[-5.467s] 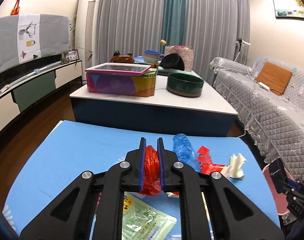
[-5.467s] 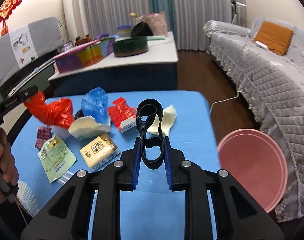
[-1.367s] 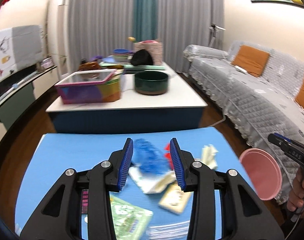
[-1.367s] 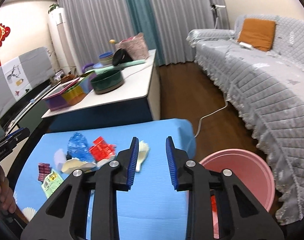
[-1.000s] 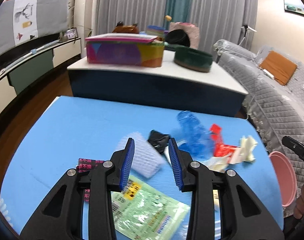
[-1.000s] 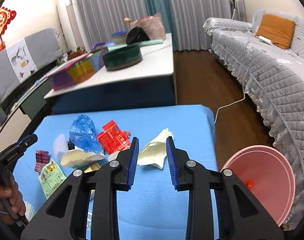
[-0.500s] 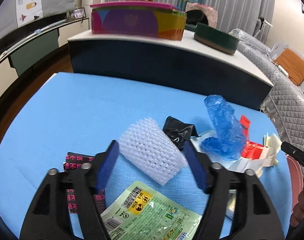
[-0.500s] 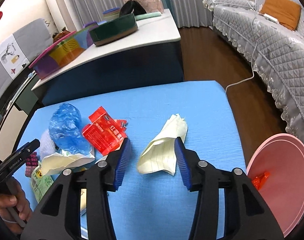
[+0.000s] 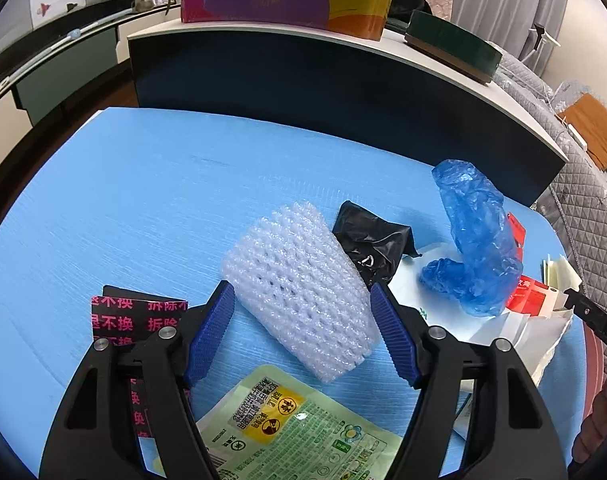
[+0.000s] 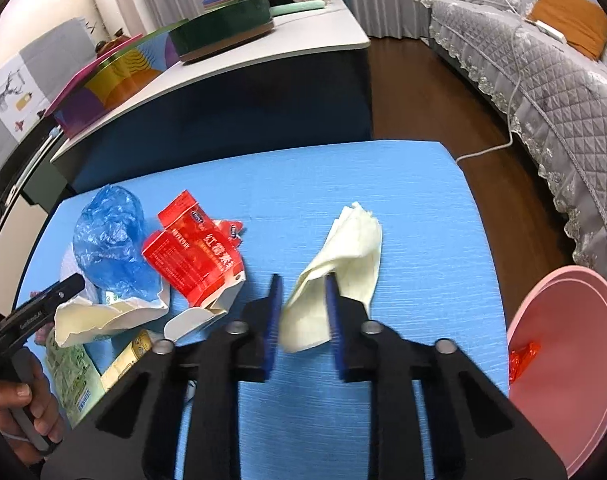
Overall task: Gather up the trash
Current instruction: 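Grasp the bubble wrap with the left tool while the right tool grasps the cream paper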
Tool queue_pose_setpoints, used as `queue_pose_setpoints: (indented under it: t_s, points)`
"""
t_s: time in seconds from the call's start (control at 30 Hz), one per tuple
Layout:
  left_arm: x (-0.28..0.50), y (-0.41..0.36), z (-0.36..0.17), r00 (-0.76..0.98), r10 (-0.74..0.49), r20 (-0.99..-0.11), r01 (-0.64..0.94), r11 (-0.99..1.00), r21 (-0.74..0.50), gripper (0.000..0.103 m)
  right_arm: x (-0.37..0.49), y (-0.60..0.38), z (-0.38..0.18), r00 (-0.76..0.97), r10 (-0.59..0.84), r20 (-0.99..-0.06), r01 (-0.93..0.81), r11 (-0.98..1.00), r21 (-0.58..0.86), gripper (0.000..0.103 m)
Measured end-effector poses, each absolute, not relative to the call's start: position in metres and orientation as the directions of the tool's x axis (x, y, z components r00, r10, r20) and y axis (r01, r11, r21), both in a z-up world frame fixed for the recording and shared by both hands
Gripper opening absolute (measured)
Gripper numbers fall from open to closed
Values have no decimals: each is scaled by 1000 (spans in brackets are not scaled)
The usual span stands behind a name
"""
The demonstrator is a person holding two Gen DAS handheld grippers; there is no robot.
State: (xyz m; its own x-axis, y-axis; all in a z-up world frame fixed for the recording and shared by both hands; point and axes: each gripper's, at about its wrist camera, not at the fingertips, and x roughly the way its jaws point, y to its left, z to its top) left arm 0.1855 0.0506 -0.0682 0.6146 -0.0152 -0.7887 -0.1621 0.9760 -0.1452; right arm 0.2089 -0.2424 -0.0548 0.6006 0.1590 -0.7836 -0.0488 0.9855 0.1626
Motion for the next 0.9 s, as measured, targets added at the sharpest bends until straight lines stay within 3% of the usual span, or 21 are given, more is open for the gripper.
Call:
queue_pose_setpoints:
  t_s: [0.13, 0.33, 0.57, 0.9]
  points:
    - [187, 51, -67, 613, -25, -790, -157, 976, -152, 49, 206, -242, -52, 605, 163, -779, -62, 986, 157, 3]
    - [185, 47, -63, 618, -38, -785, -132, 980, -151, 24, 199, -241, -44, 624, 166, -764, -80, 986, 148, 2]
    - [178, 42, -53, 647, -42, -761, -103, 984, -142, 17, 189, -244, -29, 656, 178, -734, -99, 984, 151, 2]
    - [163, 35, -34, 694, -41, -719, -73, 989, -127, 16, 163, -251, -3, 710, 172, -682, -105, 985, 139, 2]
